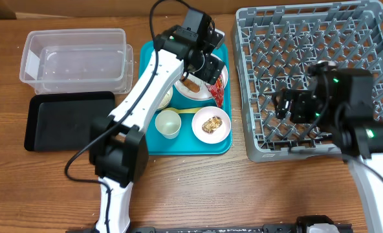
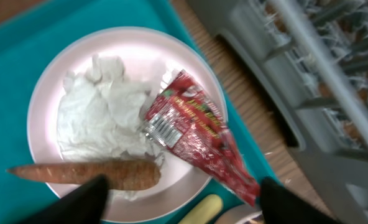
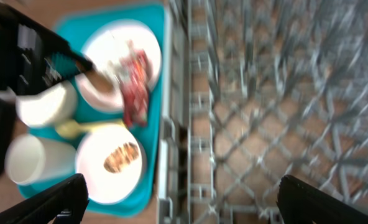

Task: Sort waste into correct bins and load items into the dishwasher
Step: 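Reach the left gripper to the plate and grasp the orange carrot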

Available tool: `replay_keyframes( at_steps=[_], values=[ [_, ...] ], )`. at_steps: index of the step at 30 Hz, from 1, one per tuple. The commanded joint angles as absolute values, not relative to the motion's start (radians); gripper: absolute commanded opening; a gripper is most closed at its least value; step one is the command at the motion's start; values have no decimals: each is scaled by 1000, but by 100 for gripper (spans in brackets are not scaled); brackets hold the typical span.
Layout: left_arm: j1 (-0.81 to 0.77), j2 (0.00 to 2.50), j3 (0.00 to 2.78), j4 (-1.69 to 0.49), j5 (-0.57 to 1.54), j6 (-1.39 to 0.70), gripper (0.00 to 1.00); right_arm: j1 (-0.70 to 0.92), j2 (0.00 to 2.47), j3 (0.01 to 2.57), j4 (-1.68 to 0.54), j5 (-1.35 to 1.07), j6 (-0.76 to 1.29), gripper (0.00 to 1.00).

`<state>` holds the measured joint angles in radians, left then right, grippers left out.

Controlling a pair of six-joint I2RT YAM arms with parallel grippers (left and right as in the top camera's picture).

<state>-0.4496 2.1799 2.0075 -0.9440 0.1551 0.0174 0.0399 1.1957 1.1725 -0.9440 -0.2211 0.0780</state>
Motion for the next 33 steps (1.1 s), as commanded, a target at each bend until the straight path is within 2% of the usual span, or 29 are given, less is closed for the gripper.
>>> replay_keyframes(
  at_steps=[1,5,7,11,16,20,30,32,33],
  values=[
    [-425,2199,2033,-937,59,-223,68,38,1267,1193,-957,-230,78,100],
    [-404,2200,2032,-929,-52,-474,58,38,1323,1193,-957,-231,78,99],
    [-403,2210,2032,-927,-93,-556,54,38,1332,1193,-957,-231,78,94],
    [-403,2250,2032,-931,-112,-659,46,38,1332,1193,-956,-230,78,91],
    [-404,2331,2032,-931,-96,-716,44,38,1332,1193,-957,-230,78,90],
    [-404,2375,2032,-944,-56,-720,35,38,1332,1193,-957,-229,78,89],
    [-404,2433,2032,-927,-62,-721,34,38,1332,1193,-957,-230,78,89],
    [-403,2444,2032,-926,-61,-721,28,38,1332,1193,-956,-230,78,89],
    [-399,2445,2032,-927,-59,-718,16,38,1332,1193,-955,-229,78,89]
  ],
)
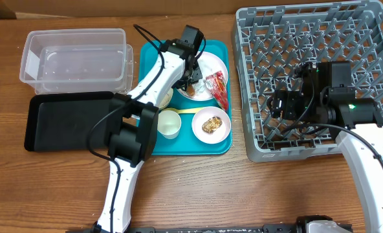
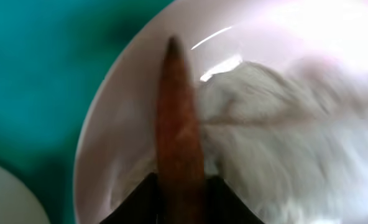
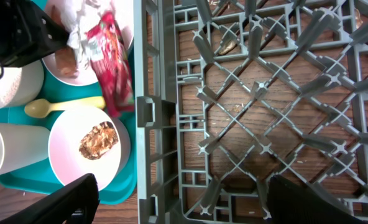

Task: Sort waste into correct bins and load items into the dishwasher
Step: 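Reach the left gripper to the plate and grasp the orange carrot, then carry the carrot left and drop it onto the black tray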

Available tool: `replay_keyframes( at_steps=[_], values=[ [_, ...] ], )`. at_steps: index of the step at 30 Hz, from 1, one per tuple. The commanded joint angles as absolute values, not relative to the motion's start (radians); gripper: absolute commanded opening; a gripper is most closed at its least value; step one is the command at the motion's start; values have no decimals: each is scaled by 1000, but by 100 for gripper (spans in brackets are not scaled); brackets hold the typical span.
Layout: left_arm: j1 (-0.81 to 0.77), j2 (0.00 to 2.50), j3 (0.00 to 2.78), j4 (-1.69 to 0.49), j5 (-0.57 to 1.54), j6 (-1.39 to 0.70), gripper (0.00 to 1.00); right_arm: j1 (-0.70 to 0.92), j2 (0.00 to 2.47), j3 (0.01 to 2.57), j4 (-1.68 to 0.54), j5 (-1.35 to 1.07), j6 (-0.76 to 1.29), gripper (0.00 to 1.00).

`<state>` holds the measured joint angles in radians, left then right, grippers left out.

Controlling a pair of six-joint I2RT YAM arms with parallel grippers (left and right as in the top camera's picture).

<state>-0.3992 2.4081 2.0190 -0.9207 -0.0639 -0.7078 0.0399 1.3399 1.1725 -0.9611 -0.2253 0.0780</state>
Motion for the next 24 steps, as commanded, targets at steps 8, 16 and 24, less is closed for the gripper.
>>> replay_keyframes(
  at_steps=[8,16,24],
  values=[
    [-398,2434,2118,-986,-60,-624,4,38,1332,1193,-956,-229,78,89],
    [-398,2434,2372,-1192,-93,-535,6,38,1332,1193,-956,-229,78,89],
    [-391,2434,2484,-1296,-113,-484,4,38,1332,1193,-957,-230,78,89]
  ],
)
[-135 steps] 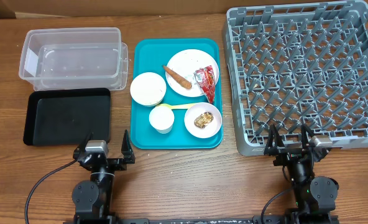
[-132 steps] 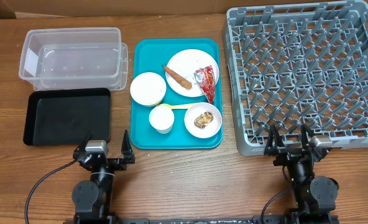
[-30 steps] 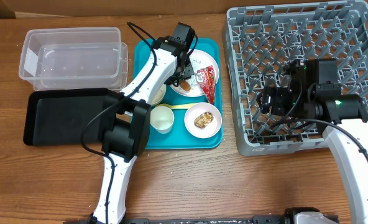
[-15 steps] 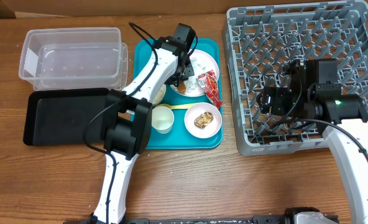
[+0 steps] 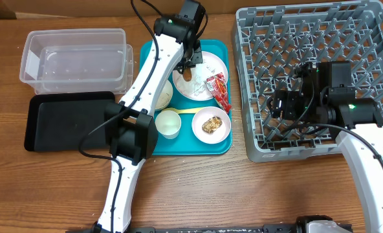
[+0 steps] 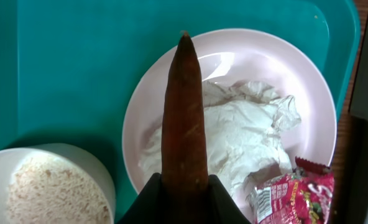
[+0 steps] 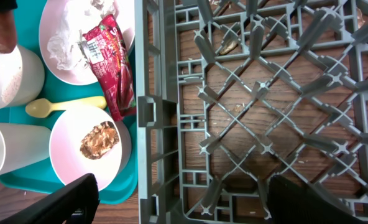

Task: Sort waste into correct bins and load items into the dishwasher
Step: 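Carry the carrot left and drop it onto the black tray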

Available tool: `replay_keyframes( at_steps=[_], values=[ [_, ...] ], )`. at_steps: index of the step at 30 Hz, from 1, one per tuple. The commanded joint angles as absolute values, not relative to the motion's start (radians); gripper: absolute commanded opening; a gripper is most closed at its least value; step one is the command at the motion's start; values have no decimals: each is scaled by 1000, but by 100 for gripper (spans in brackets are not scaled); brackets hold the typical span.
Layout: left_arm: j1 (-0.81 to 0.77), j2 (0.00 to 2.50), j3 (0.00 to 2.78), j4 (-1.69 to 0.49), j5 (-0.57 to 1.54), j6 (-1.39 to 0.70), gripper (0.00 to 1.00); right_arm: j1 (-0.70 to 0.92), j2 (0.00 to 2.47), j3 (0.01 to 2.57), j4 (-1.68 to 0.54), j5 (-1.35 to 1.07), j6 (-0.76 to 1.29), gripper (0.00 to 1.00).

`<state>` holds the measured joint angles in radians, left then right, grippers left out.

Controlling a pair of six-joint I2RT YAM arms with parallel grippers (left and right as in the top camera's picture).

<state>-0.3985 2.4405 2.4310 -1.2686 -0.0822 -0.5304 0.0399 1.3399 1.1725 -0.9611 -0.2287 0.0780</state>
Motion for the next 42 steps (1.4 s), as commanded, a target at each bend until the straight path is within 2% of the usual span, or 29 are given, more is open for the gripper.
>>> replay_keyframes(
  at_steps=[1,5,12,18,22,28,31,37,42],
  values=[
    [-385,2434,2500,-1313,-116,-479,4,38,1332,1193,-957,-230,78,89],
    [-325,2430,2602,-1413,-115,-475,4,38,1332,1193,-957,-230,78,89],
    [-132,2418,2769,-1584,-115,-467,4,38,1332,1193,-957,-230,78,89],
    [40,2418,2767,-1623,-19,-482,4,38,1332,1193,-952,-230,78,89],
    [99,2418,2768,-1690,-51,-513,4,38,1332,1193,-952,-230,78,89],
    [179,2377,2751,-1690,246,-316,4,38,1332,1193,-949,-230,78,89],
    [184,2291,2632,-1690,225,-283,4,38,1332,1193,-957,-230,78,90],
    [184,2032,2244,-1690,-58,-352,4,38,1332,1192,-950,-230,78,89],
    [196,1805,1832,-1516,-140,-464,4,38,1332,1193,-950,-231,79,89]
  ],
)
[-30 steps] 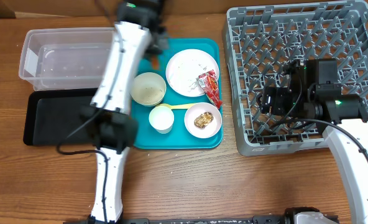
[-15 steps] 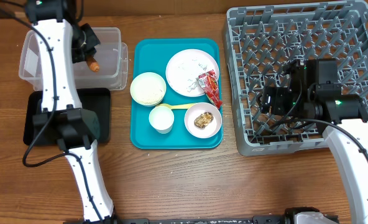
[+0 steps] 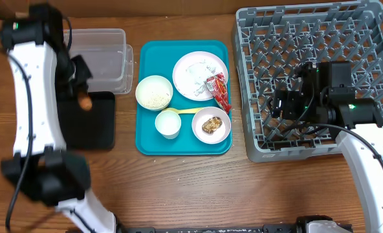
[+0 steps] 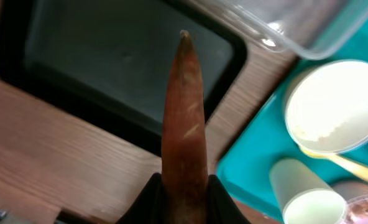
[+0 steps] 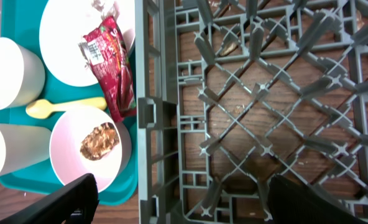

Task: Sort waste into correct bins and load items into the dishwasher
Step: 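Carry the carrot left and drop it onto the black tray, then reach the left gripper to the teal tray and grasp the white cup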

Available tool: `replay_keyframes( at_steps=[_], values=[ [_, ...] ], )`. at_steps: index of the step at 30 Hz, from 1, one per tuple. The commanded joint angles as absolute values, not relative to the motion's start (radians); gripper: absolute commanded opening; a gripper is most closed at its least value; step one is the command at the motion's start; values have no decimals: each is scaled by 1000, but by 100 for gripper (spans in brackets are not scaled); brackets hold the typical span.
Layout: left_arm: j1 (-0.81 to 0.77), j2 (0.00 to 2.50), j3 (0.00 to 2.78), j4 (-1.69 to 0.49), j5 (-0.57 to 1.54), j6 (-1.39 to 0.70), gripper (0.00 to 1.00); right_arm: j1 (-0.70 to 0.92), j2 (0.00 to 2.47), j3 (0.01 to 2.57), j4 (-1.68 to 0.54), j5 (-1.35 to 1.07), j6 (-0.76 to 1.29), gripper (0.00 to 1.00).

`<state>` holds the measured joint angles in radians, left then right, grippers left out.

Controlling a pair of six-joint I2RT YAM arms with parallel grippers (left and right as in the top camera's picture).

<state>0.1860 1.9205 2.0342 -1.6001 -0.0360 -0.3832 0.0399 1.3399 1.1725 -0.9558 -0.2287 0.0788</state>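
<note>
My left gripper is shut on the thick end of an orange-brown carrot, tip pointing away. It hangs over the right edge of the black tray at the table's left; the same black tray lies under the carrot's tip. The carrot shows below the left arm. My right gripper stands wide open above the grey dish rack, nothing between its fingers.
A clear plastic bin sits behind the black tray. The teal tray holds a plate with white tissue, a red wrapper, a rice bowl, a cup, a yellow spoon and a small plate of food.
My left gripper has moved from above the plate on the teal tray to the far left, over the black tray, with the carrot still in it. The right arm has not moved.
My left gripper was open over the plate holding the carrot, tissue and wrapper. Then it was shut on the carrot down at the plate, then held it above the plate. Now the carrot hangs over the black tray. The right gripper stayed open over the rack.
</note>
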Motion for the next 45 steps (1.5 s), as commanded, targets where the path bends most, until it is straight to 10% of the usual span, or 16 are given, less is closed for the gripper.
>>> replay_keyframes(
  at_steps=[1,13,20,23,45],
  values=[
    [197,1776,1754,-1470,-153,-482,4,38,1332,1193,-950,-231,78,89],
    [203,1748,1176,-801,-166,-688,7,38,1332,1193,-955,-268,79,89],
    [202,1763,1148,-750,-164,-611,57,38,1332,1192,-956,-268,78,89],
    [202,1762,1189,-771,-160,-542,62,38,1332,1192,-955,-268,78,89],
    [-325,1773,1586,-1038,71,83,51,38,1332,1192,-946,-268,78,89]
  ],
)
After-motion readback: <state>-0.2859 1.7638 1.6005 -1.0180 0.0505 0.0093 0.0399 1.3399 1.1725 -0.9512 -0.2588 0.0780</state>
